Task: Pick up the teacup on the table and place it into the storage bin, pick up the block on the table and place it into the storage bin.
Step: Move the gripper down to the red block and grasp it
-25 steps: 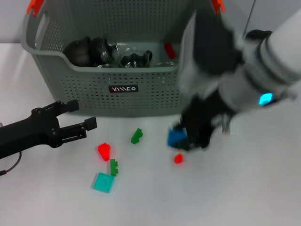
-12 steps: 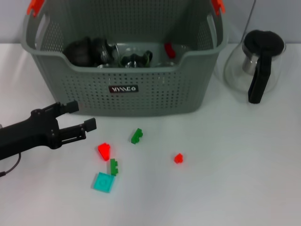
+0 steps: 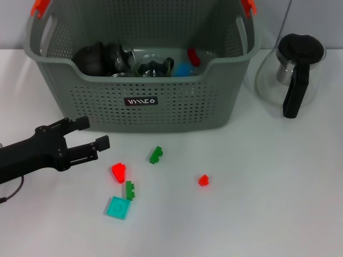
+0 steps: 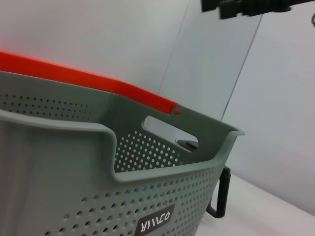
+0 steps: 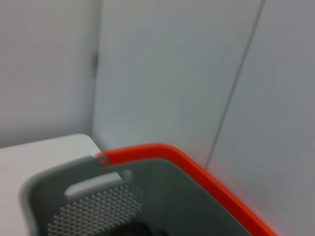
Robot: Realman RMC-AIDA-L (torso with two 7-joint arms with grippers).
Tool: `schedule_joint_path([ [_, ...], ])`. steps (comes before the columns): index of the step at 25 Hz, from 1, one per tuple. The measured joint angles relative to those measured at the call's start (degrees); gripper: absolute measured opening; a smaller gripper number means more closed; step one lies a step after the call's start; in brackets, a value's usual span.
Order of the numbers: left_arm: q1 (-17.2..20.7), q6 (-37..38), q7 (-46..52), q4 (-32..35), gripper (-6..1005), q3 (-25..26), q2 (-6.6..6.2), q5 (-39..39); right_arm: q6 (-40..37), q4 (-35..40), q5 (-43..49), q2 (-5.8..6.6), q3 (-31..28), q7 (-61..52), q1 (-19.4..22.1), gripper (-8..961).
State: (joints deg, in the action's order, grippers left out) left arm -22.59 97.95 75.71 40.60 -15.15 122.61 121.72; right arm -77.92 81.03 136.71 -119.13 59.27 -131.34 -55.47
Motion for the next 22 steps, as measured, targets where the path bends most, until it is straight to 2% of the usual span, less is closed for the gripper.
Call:
schedule_joint_path([
  [1, 0.0, 0.03, 0.0, 0.0, 877, 0.01, 0.0, 0.0, -2.16, 1.96, -4.27, -0.12, -0.43, 2.07, 1.72, 577],
  [3, 0.0, 0.12, 0.01, 0.0, 877, 0.02, 0.0, 0.0, -3.95, 2.76, -7.34, 0.08, -0.62, 3.27, 2.66, 678],
  [6, 0.0, 0.31, 0.0, 0.0, 877, 0.32, 0.0, 0.0, -13.07, 3.34, -17.35, 1.62, -0.93, 7.7, 5.55, 806],
  [9, 0.01, 0.39, -0.07, 0.0, 877, 0.56, 0.0, 0.0, -23.15, 3.09, -21.15, 2.51, -0.55, 10.64, 7.63, 921],
  [10, 0.0, 0.4, -0.08, 0.0, 877, 0.57, -0.01, 0.0, -24.91, 2.91, -20.34, 2.47, -0.24, 10.74, 7.9, 926],
  [12, -0.02, 0.41, -0.09, 0.0, 877, 0.57, -0.05, 0.0, -28.44, 2.24, -16.31, 1.93, 0.91, 10.67, 8.41, 935],
  [17, -0.27, 0.41, -0.11, 0.0, 877, 0.56, -0.11, 0.0, -27.97, -1.69, -2.98, -1.34, 6.67, 9.6, 8.83, 930],
  [22, -0.3, 0.24, -0.17, 0.0, 877, 0.56, -0.15, 0.01, -17.84, -10.38, 1.75, -1.21, 18.49, 4.31, 8.35, 920],
])
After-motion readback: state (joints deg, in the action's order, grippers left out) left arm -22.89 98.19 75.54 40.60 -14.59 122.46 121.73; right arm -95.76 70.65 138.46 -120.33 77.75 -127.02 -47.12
